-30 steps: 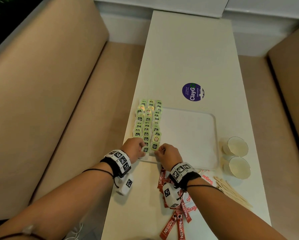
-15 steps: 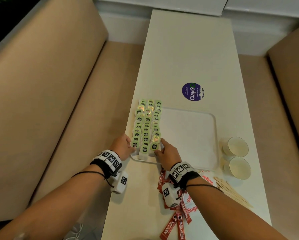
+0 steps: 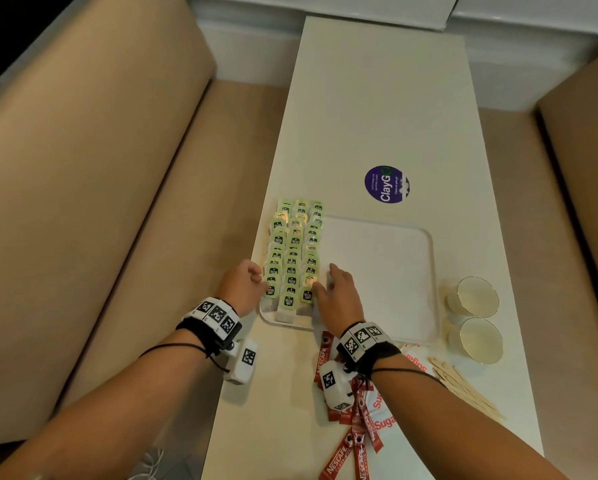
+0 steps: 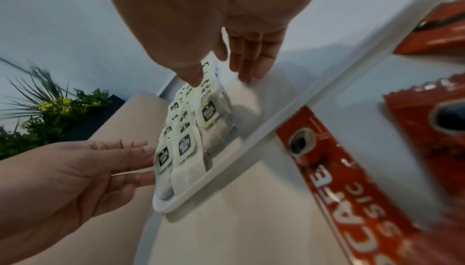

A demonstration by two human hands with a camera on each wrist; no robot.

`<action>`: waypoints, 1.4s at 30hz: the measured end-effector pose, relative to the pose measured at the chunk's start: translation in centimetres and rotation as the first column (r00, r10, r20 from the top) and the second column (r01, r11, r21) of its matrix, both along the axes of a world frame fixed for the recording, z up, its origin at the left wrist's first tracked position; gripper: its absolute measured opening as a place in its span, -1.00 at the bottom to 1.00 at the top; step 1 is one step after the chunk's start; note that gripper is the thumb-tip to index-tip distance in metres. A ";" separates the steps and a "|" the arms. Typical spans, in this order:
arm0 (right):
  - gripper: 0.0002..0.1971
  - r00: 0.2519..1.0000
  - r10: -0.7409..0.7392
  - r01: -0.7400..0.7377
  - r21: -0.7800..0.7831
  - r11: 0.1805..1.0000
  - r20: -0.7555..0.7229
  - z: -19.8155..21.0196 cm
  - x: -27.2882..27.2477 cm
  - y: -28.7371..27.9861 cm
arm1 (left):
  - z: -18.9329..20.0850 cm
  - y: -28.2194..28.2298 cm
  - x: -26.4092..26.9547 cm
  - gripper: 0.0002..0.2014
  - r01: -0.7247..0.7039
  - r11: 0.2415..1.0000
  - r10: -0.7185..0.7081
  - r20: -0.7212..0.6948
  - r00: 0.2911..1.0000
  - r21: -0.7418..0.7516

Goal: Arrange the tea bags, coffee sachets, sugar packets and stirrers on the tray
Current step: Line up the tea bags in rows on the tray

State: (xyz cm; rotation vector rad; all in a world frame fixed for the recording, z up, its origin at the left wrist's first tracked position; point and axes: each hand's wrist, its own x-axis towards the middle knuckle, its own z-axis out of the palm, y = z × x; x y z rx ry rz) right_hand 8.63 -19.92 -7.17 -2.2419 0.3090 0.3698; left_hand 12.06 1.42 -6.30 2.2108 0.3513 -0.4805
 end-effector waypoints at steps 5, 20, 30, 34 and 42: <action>-0.70 0.993 0.048 -0.062 0.138 0.988 0.107 0.5 0.5 1.6 | 0.8 -0.9 1.1 -0.49 -0.047 0.988 0.040 -0.048 0.998 -0.149; -0.78 1.000 0.002 -0.003 0.254 0.967 0.005 0.2 3.9 1.2 | 1.2 -1.6 5.1 -0.73 -0.007 0.962 0.000 -0.028 1.000 -0.275; -0.63 1.000 0.019 -0.023 0.212 0.977 0.017 0.1 5.9 0.7 | 2.2 -2.4 7.6 -0.40 -0.031 0.951 0.005 -0.085 0.996 -0.308; -0.50 1.000 -0.014 0.016 0.216 0.976 -0.011 0.9 7.2 0.0 | 1.9 -2.1 7.7 -0.39 -0.032 0.949 0.005 -0.085 0.996 -0.315; -0.63 0.999 0.000 -0.011 0.216 0.976 0.048 1.2 8.6 0.3 | 2.0 -2.4 8.1 -0.39 -0.016 0.937 -0.011 -0.076 0.997 -0.348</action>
